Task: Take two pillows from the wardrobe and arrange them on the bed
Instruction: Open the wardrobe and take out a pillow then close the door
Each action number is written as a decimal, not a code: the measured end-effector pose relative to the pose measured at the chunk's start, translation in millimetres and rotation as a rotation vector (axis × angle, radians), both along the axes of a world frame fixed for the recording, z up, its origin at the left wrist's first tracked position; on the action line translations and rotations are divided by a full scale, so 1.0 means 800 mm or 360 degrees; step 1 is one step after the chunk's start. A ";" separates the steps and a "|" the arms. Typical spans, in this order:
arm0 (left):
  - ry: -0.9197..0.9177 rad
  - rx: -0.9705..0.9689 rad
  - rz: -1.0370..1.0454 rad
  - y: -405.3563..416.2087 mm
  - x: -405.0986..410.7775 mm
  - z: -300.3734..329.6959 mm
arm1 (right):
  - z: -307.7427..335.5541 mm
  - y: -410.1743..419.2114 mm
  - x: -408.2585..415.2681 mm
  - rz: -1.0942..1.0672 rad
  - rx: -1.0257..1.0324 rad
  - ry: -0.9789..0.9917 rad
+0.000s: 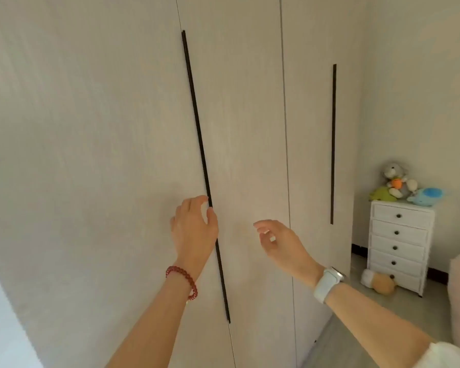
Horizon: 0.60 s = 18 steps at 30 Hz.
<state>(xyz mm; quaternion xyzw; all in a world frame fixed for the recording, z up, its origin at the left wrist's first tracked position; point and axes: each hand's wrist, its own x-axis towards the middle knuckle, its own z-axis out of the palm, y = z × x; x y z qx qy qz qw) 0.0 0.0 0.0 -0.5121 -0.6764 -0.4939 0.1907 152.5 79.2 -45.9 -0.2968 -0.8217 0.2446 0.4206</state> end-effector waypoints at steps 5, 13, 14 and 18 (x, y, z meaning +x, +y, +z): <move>0.0264 0.0199 0.0327 0.096 -0.040 -0.022 | 0.019 0.100 -0.079 -0.0101 0.0631 -0.0253; 0.0414 0.0388 0.0865 0.176 -0.073 -0.069 | -0.032 0.233 -0.153 -0.0004 0.1287 -0.0578; 0.0412 0.0394 0.0913 0.180 -0.073 -0.070 | -0.039 0.243 -0.158 0.0018 0.1347 -0.0537; 0.0340 0.0313 0.1107 0.189 -0.063 -0.069 | -0.059 0.268 -0.171 0.0058 0.1437 -0.0441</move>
